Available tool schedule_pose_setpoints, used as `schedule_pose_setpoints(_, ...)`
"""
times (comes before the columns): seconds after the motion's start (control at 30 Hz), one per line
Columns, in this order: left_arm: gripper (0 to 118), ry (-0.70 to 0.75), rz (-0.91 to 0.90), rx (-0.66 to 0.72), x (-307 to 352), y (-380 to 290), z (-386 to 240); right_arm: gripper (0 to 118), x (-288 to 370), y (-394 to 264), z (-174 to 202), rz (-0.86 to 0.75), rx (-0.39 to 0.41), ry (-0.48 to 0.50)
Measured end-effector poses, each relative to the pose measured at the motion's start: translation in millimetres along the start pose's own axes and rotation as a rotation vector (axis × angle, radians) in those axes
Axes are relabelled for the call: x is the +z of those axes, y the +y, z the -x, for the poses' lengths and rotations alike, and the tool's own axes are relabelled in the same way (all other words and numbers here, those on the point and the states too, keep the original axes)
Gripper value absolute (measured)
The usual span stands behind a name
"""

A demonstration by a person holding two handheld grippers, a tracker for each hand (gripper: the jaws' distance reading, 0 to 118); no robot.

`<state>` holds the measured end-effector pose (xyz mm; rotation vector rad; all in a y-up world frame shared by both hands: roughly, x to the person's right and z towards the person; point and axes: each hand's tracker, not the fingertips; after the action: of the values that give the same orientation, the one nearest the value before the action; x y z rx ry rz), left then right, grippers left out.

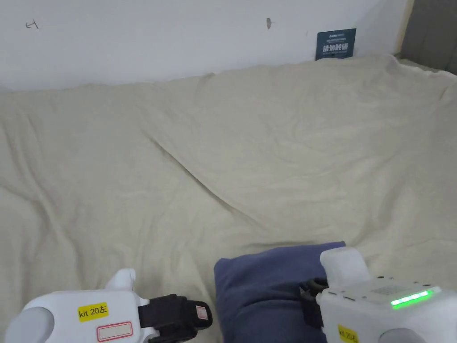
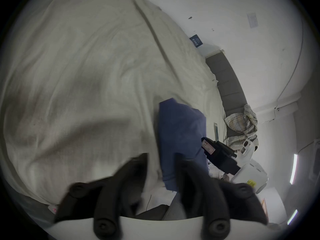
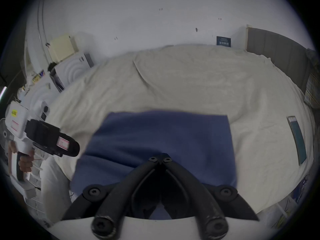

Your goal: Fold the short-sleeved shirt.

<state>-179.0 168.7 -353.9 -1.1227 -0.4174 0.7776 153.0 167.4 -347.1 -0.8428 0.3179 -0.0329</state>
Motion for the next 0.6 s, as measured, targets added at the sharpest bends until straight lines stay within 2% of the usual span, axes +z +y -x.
schedule_pose_setpoints(0.03, 66, 0.001, 0.008, 0.002, -4, 2, 2, 0, -4, -6, -1, -0.016, -0.014, 0.014)
schedule_pose_setpoints(0.13, 102, -0.082, 0.039, 0.065, -18, 6, 6, 0, -4, -19, -3, -0.053, -0.032, 0.001)
schedule_pose_setpoints(0.2, 103, -0.193, 0.049, 0.111, -26, 9, 6, 0, -1, -19, -5, -0.059, -0.038, 0.008)
schedule_pose_setpoints(0.37, 103, -0.36, 0.113, 0.157, -58, 22, 6, 0, -1, -17, -11, -0.047, -0.062, 0.023)
schedule_pose_setpoints(0.43, 103, -0.298, 0.143, 0.203, -70, 25, 5, 0, 0, -18, -11, -0.049, -0.066, 0.024)
schedule_pose_setpoints(0.47, 103, -0.307, 0.133, 0.184, -76, 26, 8, 0, 0, -18, -11, -0.05, -0.066, 0.025)
schedule_pose_setpoints(0.53, 103, -0.444, 0.168, 0.185, -85, 27, 12, 0, 1, -18, -10, -0.052, -0.07, 0.023)
schedule_pose_setpoints(0.6, 103, -0.425, 0.202, 0.203, -94, 27, 13, 0, 0, -18, -11, -0.05, -0.077, 0.024)
